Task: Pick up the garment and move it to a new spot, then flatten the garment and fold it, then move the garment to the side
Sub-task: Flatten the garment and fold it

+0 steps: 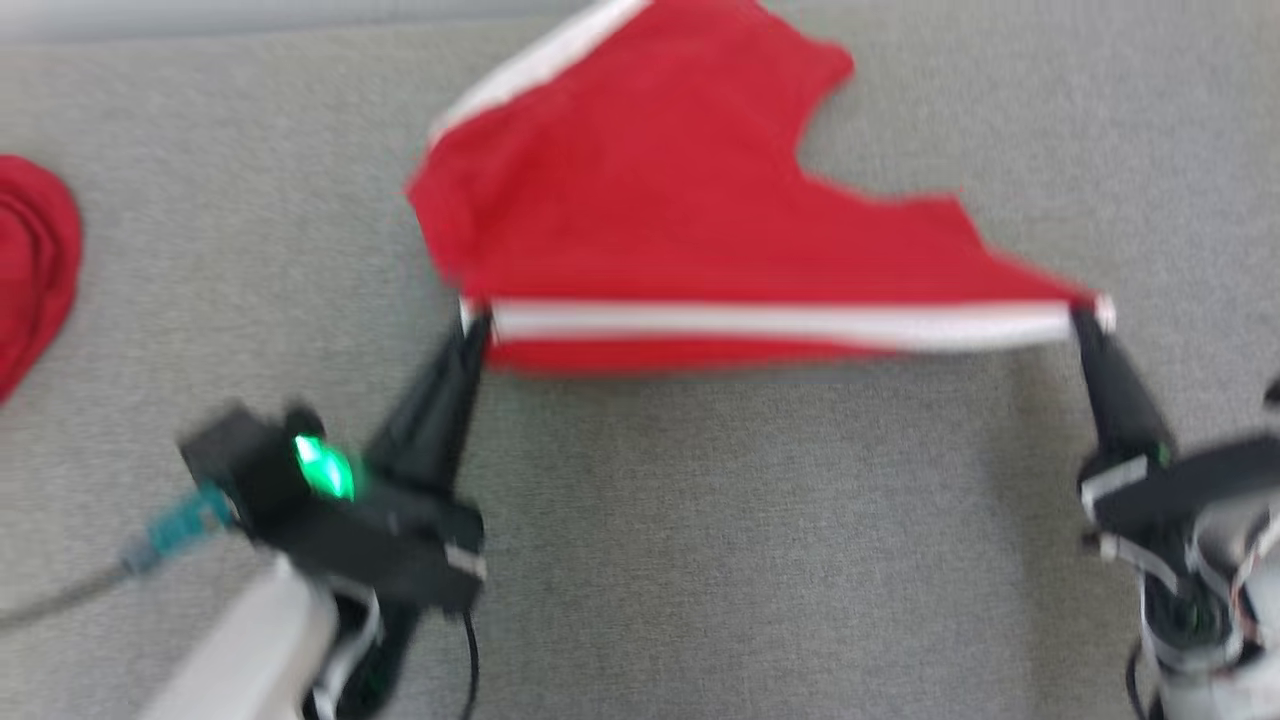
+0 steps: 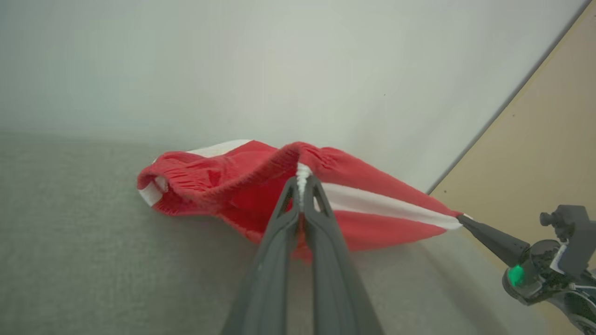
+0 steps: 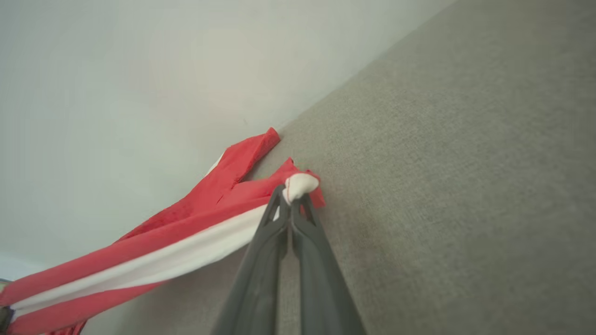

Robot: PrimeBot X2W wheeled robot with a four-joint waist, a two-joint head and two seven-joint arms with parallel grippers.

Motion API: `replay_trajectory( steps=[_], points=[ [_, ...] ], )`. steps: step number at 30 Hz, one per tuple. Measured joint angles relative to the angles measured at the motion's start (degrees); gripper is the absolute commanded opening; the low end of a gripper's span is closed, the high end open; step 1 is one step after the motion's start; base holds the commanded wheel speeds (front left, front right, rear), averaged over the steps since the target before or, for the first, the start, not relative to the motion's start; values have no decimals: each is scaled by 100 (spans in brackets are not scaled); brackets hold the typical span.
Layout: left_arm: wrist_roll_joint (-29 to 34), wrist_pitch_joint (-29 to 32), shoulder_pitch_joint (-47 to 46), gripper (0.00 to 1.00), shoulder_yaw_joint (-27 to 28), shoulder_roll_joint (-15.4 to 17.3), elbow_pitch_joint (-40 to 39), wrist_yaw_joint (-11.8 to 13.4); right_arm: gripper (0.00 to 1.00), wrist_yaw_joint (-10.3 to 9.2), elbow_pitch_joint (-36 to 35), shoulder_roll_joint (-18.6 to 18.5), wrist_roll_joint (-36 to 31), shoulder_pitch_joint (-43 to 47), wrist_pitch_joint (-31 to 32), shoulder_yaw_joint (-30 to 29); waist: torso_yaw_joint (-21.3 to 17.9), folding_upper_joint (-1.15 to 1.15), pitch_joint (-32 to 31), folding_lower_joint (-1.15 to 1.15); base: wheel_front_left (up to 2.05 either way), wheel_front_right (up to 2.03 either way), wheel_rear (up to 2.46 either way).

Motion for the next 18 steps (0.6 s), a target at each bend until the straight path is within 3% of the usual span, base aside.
replay_trajectory(
  steps=[9, 18],
  points=[
    [514, -1, 1799, 0, 483, -512, 107, -207, 0, 1, -566, 330, -300, 1818, 466, -441, 94, 0, -528, 0, 0, 0, 0],
    [1277, -1, 2904, 0, 828, -631, 169, -255, 0, 1, -1043, 816, -380, 3095, 1039, -650, 108, 0, -946, 1, 0, 0, 0]
  ],
)
